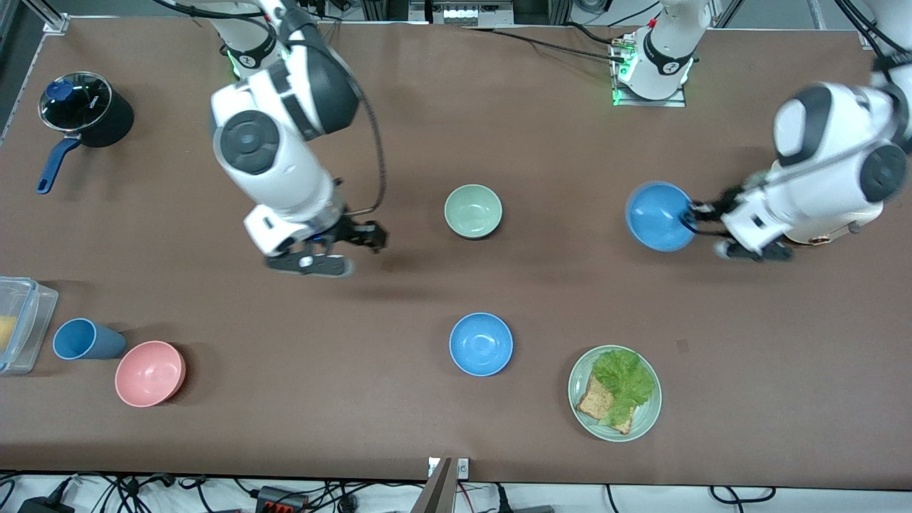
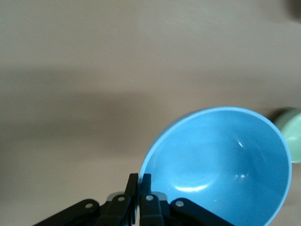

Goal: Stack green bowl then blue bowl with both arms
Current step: 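Release the green bowl with the right gripper while the left gripper lifts the blue bowl, then carry the blue bowl with the left gripper over the green bowl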

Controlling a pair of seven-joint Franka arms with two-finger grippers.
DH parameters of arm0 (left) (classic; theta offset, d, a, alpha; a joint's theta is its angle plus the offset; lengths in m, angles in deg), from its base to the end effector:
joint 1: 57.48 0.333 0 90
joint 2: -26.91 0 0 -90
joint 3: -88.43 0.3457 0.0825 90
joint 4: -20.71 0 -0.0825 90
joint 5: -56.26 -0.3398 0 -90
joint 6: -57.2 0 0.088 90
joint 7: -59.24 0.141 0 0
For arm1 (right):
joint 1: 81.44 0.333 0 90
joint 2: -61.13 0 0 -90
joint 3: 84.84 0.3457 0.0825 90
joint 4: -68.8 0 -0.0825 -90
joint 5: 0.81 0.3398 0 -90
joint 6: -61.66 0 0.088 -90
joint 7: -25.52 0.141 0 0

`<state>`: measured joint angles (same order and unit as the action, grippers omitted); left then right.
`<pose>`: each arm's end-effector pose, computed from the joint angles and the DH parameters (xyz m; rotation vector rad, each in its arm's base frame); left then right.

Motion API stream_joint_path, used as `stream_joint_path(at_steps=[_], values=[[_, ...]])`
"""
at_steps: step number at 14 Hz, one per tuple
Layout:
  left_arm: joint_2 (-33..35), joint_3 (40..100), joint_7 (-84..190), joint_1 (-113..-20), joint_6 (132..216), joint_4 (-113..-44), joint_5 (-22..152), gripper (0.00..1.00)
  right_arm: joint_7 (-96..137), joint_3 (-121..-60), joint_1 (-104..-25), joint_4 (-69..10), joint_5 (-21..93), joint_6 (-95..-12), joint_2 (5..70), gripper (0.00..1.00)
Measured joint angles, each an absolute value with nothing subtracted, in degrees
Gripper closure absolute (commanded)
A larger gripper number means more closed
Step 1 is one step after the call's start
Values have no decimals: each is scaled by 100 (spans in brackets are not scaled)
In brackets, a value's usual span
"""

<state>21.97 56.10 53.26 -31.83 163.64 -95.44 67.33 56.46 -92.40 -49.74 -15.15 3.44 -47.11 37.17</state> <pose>0.4898 -0.0740 0.4161 2.9189 0.0897 -0.3927 0.5881 0.2871 0.4516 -3.1111 0.2028 -0.0136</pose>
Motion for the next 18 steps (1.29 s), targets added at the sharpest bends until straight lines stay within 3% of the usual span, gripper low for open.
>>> stream_joint_path(at_steps=[4, 7, 10, 14, 18], values=[[2462, 4550, 3879, -3196, 16348, -9639, 7026, 100, 4952, -10077, -5010, -1519, 327, -4657, 3871, 0], [2491, 3636, 3238, -3217, 16389, -9612, 7350, 100, 4641, -10304, -5274, -1523, 328, -4660, 3960, 0], [2494, 2997, 2483, -3268, 16889, -9589, 7381, 100, 4217, -9779, -6146, -1519, 326, -4657, 4207, 0], [2257, 2963, 2173, -3429, 17647, -9618, 7278, 100, 3476, -8581, -7894, -1522, 322, -4213, 4673, 0], [2080, 2959, 1558, -3880, 18180, -9635, 6777, 100, 2623, -8528, -8298, -1525, 166, -3856, 4940, 0]])
